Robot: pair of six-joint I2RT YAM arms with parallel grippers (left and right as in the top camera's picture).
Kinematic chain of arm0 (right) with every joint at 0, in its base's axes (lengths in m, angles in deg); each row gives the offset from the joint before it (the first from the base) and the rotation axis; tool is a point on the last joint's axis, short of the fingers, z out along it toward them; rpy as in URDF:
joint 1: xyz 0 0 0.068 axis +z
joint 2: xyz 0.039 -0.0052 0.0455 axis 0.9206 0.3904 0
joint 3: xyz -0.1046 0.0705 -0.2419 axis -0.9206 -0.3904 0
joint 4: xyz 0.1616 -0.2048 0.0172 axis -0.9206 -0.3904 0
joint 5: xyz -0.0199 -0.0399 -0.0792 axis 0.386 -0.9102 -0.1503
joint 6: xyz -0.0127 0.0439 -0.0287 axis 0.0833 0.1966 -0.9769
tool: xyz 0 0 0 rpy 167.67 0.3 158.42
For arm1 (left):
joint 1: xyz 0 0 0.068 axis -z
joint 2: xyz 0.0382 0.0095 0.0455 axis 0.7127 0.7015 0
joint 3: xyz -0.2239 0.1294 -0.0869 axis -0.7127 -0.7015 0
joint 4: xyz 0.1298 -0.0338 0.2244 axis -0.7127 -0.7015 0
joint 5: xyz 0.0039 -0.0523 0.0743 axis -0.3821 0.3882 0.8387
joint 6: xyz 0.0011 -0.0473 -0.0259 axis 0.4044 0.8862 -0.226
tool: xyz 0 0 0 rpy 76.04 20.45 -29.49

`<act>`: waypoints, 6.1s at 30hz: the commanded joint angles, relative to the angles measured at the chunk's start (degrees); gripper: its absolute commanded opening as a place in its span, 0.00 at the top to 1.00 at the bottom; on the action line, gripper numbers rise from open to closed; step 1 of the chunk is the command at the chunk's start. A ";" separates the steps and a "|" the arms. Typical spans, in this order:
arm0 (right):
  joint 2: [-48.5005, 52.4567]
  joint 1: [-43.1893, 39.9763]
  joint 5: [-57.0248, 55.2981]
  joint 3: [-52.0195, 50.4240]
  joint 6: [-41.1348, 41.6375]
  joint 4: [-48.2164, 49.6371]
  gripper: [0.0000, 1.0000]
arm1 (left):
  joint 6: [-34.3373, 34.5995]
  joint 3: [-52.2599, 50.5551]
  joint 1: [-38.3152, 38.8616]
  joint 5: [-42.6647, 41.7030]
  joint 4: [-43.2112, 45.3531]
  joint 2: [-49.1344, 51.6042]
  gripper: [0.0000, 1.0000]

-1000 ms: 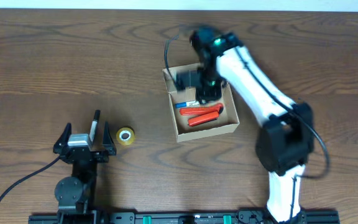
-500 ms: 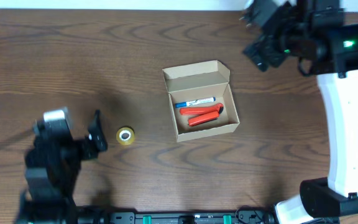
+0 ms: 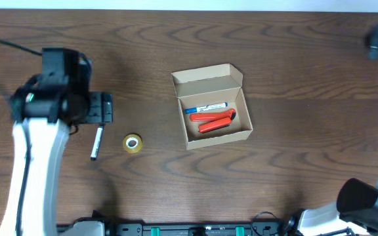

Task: Pack container
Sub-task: 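Retract the right arm aside and reach the left gripper toward the white marker, then grasp the white marker with the left gripper and lift it, then carry the white marker over the box, lower it inside, and release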

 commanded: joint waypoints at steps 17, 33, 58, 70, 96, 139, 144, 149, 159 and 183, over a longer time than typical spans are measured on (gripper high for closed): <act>0.07 -3.17 1.57 -0.28 5.31 -3.76 0.01 | -12.02 -1.57 -10.91 -10.51 7.34 20.55 0.05; 0.07 -3.17 1.55 -0.37 5.31 -5.31 0.01 | -7.67 -19.26 -11.30 -13.94 22.21 17.07 0.05; 0.07 -3.15 1.55 -0.37 5.33 -6.80 0.01 | -7.32 -24.00 -11.30 -7.58 27.67 15.72 0.05; 0.07 -3.15 1.55 -0.37 5.33 -6.27 0.01 | -6.97 -28.26 -11.30 -6.32 31.50 15.80 0.05; 0.07 -3.15 1.79 -0.37 5.33 -6.38 0.01 | -4.59 -29.22 -11.28 -5.97 33.44 19.50 0.05; 0.07 -3.17 1.77 -0.37 5.31 -6.36 0.01 | -14.67 3.28 -0.37 -23.98 12.57 12.37 0.94; 0.07 -3.17 1.75 -0.37 4.85 -6.58 0.01 | -25.20 13.97 12.15 -20.94 11.28 12.37 0.94; 0.07 -3.17 1.75 -0.37 4.22 -6.88 0.01 | -39.15 17.42 25.73 -12.85 14.19 12.39 0.94; 0.07 -3.17 1.77 -0.37 3.82 -6.99 0.01 | -52.37 17.40 37.90 -13.46 20.39 18.62 0.94; 0.07 -3.17 2.34 -0.37 3.82 -6.99 0.01 | -39.39 17.31 37.55 -7.37 17.94 41.42 0.94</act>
